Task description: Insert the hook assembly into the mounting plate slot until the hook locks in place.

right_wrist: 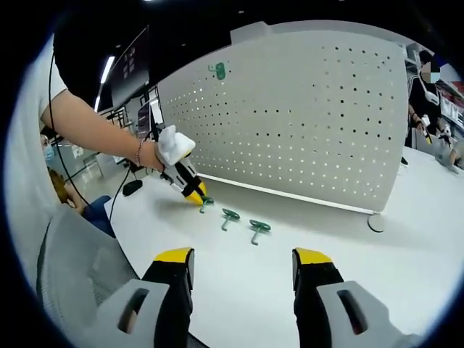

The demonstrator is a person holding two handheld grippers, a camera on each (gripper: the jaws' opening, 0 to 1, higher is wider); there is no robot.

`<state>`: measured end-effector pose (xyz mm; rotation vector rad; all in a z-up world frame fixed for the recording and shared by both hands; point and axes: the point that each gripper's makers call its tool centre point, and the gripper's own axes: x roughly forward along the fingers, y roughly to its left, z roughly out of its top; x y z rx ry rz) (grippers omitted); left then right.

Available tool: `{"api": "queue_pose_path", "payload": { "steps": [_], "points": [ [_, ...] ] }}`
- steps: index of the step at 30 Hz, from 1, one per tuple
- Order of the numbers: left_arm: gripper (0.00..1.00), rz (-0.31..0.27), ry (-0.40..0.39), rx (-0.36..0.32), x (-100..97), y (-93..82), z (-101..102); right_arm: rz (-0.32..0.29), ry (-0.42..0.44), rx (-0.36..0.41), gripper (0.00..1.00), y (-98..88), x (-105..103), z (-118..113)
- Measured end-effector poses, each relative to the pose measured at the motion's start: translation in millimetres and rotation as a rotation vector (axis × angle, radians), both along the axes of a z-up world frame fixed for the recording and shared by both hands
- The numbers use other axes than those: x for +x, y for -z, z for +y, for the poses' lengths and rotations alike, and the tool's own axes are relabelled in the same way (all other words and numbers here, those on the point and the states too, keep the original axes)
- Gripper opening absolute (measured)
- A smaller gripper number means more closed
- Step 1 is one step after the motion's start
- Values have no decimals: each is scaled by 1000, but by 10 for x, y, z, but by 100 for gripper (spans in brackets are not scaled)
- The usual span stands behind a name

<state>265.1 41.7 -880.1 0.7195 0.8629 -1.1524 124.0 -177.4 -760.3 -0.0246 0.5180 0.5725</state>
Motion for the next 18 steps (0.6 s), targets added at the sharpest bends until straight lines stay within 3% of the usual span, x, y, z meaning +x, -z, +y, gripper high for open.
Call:
{"api": "queue_pose_path", "payload": {
  "steps": [18],
  "points": [
    [3, -37, 9, 13, 14, -2, -4, -5, 6, 4, 55, 7, 2, -26]
  ]
}}
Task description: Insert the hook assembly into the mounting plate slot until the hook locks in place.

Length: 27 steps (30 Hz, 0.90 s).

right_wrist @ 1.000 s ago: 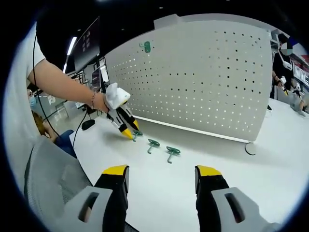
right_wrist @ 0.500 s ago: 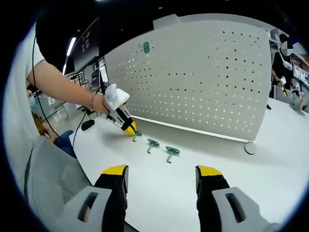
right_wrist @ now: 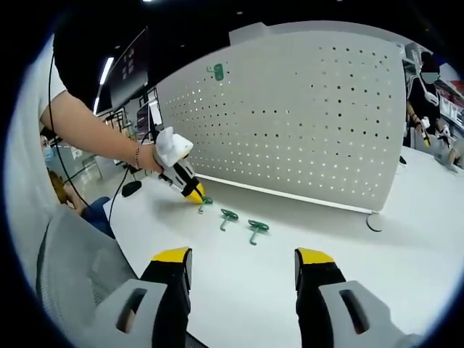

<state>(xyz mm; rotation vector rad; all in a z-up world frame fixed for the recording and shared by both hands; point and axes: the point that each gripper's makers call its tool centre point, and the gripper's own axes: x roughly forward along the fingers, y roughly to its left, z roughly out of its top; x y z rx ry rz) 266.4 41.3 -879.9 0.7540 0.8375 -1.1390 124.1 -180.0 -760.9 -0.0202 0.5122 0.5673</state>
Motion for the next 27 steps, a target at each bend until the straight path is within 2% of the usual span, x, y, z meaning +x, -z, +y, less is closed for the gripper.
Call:
{"api": "queue_pose_path", "payload": {
  "steps": [5, 7, 8, 13, 15, 21, 27],
  "points": [
    [3, -23, 2, -5, 0, -5, 3, 2, 5, 9, 55, -4, -4, -2],
    [3, -36, -8, -32, 10, -23, -3, 0, 8, 8, 55, -6, -3, -15],
    [3, -44, -12, -67, 15, -57, -32, -2, 12, 14, 55, -13, 2, -23],
    [3, -61, -27, -111, 24, -143, -39, -11, 17, 20, 56, -37, 9, -42],
    [3, -113, -21, -145, 69, -236, -72, -16, 21, 26, 56, -51, 15, -50],
    [3, -151, -33, -185, 80, -392, -96, -31, 25, 35, 56, -95, 39, -66],
    [3, -195, -71, -271, 130, -636, -175, -43, 27, 34, 57, -119, 57, -71]
  ]
}}
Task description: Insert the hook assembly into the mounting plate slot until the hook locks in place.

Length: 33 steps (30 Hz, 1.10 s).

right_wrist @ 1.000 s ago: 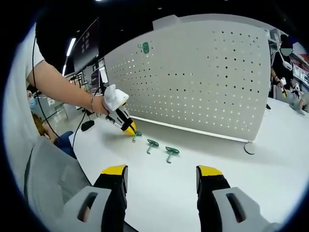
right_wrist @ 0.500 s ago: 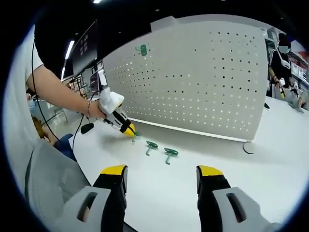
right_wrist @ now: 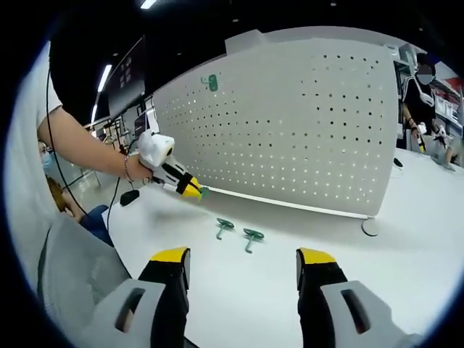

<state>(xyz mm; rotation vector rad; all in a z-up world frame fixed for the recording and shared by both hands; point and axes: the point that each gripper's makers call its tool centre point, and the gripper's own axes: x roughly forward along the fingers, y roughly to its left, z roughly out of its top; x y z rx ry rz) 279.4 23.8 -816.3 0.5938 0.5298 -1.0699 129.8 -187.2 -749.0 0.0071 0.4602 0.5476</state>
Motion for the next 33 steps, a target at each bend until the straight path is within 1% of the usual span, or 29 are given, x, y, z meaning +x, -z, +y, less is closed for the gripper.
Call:
{"api": "queue_pose_path", "payload": {
  "steps": [7, 15, 18, 20, 23, 33],
  "points": [
    [3, -42, -26, -44, 15, -177, -38, -14, 2, 4, 57, -44, 22, 0],
    [2, -74, -63, -92, 8, -336, -41, -36, 14, 14, 57, -141, 49, -37],
    [2, -77, -73, -117, -24, -424, -57, -57, 14, 18, 57, -187, 52, -32],
    [2, -97, -70, -129, -44, -481, -75, -54, 16, 24, 58, -192, 52, -31],
    [2, -100, -79, -145, -71, -540, -90, -49, 19, 30, 60, -191, 50, -30],
    [2, -142, -127, -259, -158, -876, -146, -90, 8, 58, 61, -322, 27, 10]
  ]
}}
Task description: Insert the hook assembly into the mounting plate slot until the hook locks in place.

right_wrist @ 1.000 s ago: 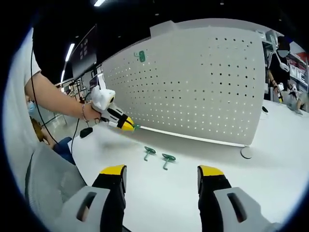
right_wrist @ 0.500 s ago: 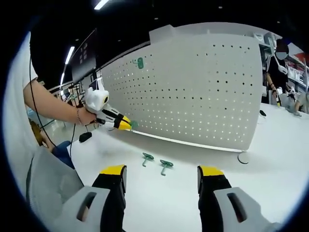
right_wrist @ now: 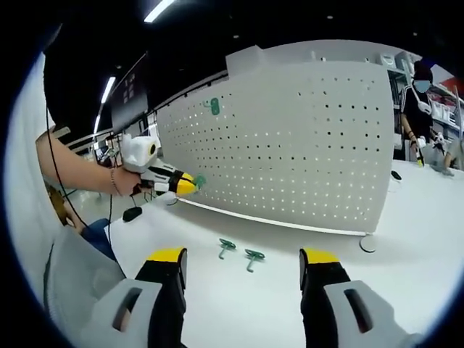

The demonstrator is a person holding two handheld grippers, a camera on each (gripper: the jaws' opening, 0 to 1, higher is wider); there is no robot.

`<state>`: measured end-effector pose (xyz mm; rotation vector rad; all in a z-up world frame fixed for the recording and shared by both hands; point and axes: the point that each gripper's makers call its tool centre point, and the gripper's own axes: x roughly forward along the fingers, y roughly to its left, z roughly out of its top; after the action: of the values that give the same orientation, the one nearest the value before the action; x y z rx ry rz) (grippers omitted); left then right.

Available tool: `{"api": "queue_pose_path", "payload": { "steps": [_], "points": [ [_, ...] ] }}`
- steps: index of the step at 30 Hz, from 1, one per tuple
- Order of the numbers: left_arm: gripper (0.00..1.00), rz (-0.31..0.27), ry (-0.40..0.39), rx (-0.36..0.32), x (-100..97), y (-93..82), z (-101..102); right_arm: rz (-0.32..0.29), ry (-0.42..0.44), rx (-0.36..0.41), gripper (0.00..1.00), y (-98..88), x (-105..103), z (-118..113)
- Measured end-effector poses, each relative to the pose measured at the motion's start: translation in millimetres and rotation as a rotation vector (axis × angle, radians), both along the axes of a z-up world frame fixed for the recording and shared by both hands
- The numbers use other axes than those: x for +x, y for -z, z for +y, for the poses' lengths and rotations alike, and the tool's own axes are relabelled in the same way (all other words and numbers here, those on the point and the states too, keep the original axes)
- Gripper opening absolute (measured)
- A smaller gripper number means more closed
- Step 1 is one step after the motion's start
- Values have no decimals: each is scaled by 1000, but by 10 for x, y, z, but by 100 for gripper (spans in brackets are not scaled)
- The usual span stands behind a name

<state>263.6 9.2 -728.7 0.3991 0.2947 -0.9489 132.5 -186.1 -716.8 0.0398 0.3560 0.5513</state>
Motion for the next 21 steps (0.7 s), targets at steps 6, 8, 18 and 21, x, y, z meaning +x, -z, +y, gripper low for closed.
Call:
{"api": "queue_pose_path", "payload": {
  "steps": [6, 8, 18, 21],
  "points": [
    [2, -21, -30, -67, -81, -198, 4, -30, 0, 24, 63, -104, 0, 15],
    [2, -28, -41, -77, -115, -240, 17, -40, 0, 34, 63, -126, 4, 19],
    [3, -30, -84, -199, -258, -472, 69, -71, 2, 91, 64, -257, -8, 69],
    [3, -34, -96, -233, -298, -540, 90, -79, 0, 101, 65, -282, -7, 81]
  ]
}}
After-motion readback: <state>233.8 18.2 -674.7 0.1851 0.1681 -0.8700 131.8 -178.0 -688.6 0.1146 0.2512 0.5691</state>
